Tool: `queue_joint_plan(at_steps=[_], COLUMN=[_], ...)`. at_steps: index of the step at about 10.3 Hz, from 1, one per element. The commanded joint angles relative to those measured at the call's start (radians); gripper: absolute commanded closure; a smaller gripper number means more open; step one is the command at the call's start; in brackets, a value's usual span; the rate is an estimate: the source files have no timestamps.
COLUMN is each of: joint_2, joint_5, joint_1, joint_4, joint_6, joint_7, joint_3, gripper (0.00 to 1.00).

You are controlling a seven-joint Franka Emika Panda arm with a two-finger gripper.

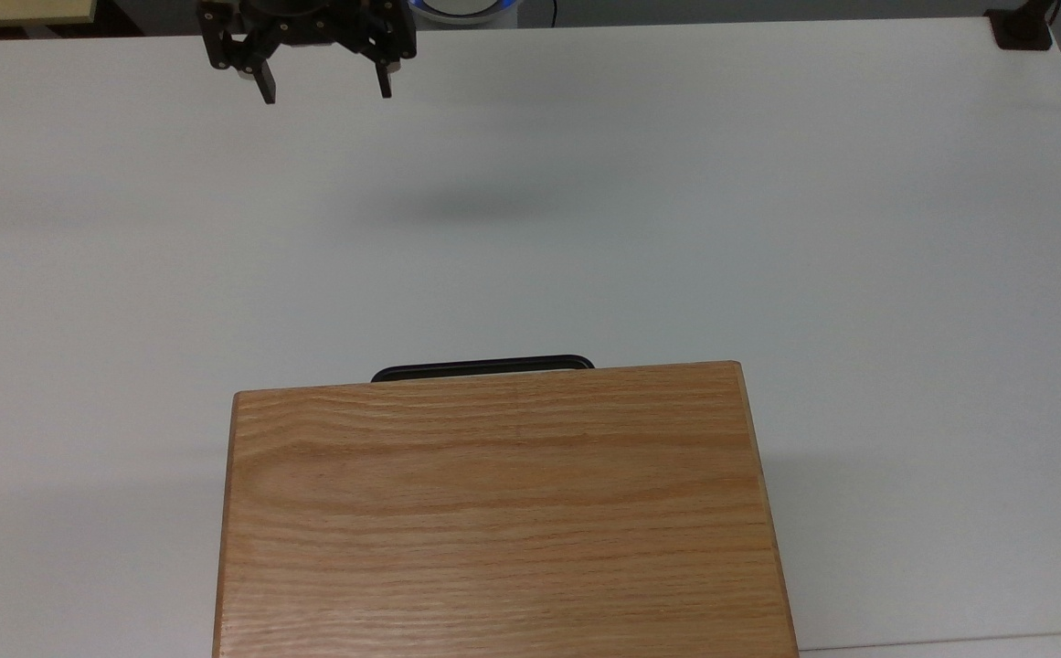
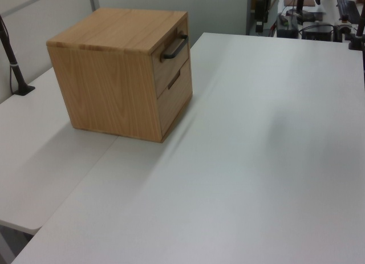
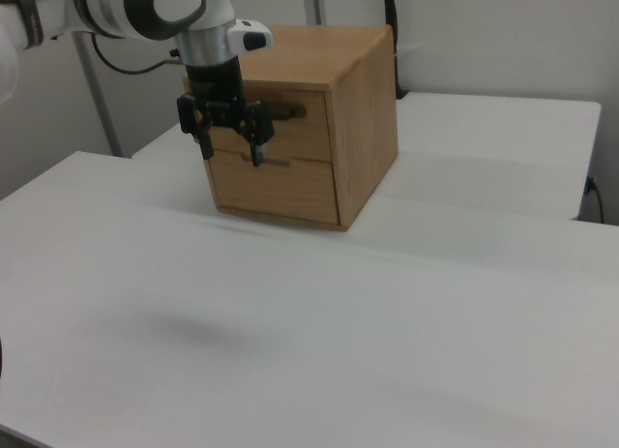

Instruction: Open the drawer by sliding it

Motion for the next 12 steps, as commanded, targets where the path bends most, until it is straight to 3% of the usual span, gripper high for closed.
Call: queue_joint_plan(at_steps=[1,10,12], joint_2=[-0.019,-0.022,-0.021], joint_5=[-0.013,-0.004,-0.004], joint_1=[-0.008,-0.01,-0.009], joint_4=[-0.012,-0.012,-0.009], joint_6=[-0.006,-0.019,-0.016], joint_7=[-0.009,-0.002,0.139], joint_3=[-0.016,-0.019,-0.02], gripper=[0.0,0.0,0.0])
